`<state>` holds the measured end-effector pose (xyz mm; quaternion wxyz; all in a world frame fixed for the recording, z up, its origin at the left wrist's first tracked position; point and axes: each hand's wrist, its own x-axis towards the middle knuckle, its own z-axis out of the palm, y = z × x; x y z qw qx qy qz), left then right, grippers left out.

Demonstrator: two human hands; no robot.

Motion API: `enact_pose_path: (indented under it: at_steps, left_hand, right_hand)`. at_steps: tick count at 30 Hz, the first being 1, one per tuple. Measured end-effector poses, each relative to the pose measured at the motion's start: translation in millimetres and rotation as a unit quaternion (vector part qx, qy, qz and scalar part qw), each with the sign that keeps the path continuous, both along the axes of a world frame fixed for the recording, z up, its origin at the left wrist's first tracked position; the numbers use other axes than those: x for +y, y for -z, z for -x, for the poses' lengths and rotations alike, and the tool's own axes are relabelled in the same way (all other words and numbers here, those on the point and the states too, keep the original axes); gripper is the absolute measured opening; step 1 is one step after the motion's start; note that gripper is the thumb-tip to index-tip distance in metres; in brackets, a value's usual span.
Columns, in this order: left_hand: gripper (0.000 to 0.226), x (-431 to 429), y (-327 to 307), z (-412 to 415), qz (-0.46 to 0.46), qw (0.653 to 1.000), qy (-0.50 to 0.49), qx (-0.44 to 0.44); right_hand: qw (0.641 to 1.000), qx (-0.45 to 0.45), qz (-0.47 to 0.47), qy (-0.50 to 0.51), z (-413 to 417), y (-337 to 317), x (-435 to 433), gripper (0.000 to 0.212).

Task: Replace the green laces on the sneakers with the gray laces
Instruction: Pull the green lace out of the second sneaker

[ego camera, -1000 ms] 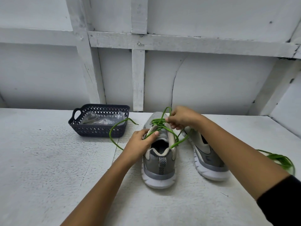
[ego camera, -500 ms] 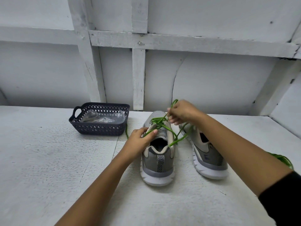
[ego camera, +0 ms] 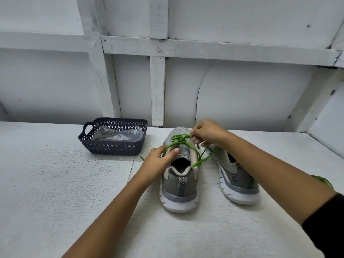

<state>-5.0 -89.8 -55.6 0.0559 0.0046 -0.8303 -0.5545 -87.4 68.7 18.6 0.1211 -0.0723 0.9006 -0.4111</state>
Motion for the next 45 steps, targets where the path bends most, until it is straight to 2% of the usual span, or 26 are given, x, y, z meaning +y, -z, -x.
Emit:
enact_pose_path:
  at_steps: [3, 6, 8, 11, 13, 16, 19, 21, 24, 26, 28, 31, 36, 38, 41, 45]
  left_hand:
    - [0.02, 0, -2, -1, 0.002, 1.0, 0.001, 0.003]
    - [0.033, 0, -1, -1, -0.002, 1.0, -0.002, 0.005]
    - [0.03, 1, -1, -1, 0.001, 1.0, -0.006, 0.004]
    - [0.028, 2, -2, -3, -0.003, 1.0, -0.007, 0.006]
    - [0.027, 3, -4, -4, -0.01, 1.0, -0.004, 0.006]
    - [0.025, 2, -4, -4, -0.014, 1.0, -0.002, 0.006]
    - [0.029, 1, -3, -3, -0.016, 1.0, 0.0, 0.004]
    - [0.039, 1, -2, -3, -0.017, 1.0, -0.003, 0.002]
    - [0.053, 1, -3, -3, -0.016, 1.0, 0.002, -0.003]
    - [0.045, 1, -2, -3, -0.015, 1.0, -0.002, -0.001]
    - [0.033, 0, -1, -2, -0.011, 1.0, -0.006, -0.002]
    - [0.037, 0, 0, -1, -0.012, 1.0, -0.006, -0.005]
    - [0.056, 0, 1, 0, -0.013, 1.0, -0.005, -0.009]
    - [0.062, 0, 1, 0, -0.017, 1.0, -0.005, -0.011]
    - [0.061, 1, 1, -1, -0.022, 1.0, -0.001, -0.008]
    - [0.058, 0, 1, 0, -0.025, 1.0, -0.002, -0.009]
  right_hand:
    - [0.988, 0.044, 0.104, 0.102, 14, -20, 5, 0.031]
    - [0.968, 0.062, 0.182, 0.162, 20, -33, 7, 0.03]
    - [0.979, 0.026, 0.143, 0.139, 12, -27, 5, 0.03]
    - [0.999, -0.048, -0.006, 0.019, -5, -5, 0, 0.032]
    - [0.999, -0.027, -0.036, -0.016, -5, 2, -3, 0.03]
    - [0.998, 0.017, 0.034, 0.056, 9, -8, 0, 0.03]
    - [0.975, 0.096, 0.12, 0.16, 24, -29, 10, 0.024]
    - [0.964, 0.112, 0.155, 0.182, 24, -34, 11, 0.02]
    - [0.986, 0.023, 0.114, 0.12, 11, -23, 5, 0.023]
    - [0.999, -0.038, 0.017, 0.027, 2, -9, -1, 0.024]
    - [0.999, -0.035, -0.035, -0.023, -3, 0, -4, 0.029]
    - [1.0, -0.002, -0.003, 0.006, 6, -1, -3, 0.032]
    - [0.988, 0.099, 0.051, 0.104, 21, -19, 4, 0.021]
    - [0.993, 0.075, 0.033, 0.087, 14, -13, 0, 0.02]
    - [0.999, -0.027, 0.0, 0.024, 0, 0, -8, 0.023]
    - [0.999, -0.022, -0.011, 0.021, -8, 4, -9, 0.033]
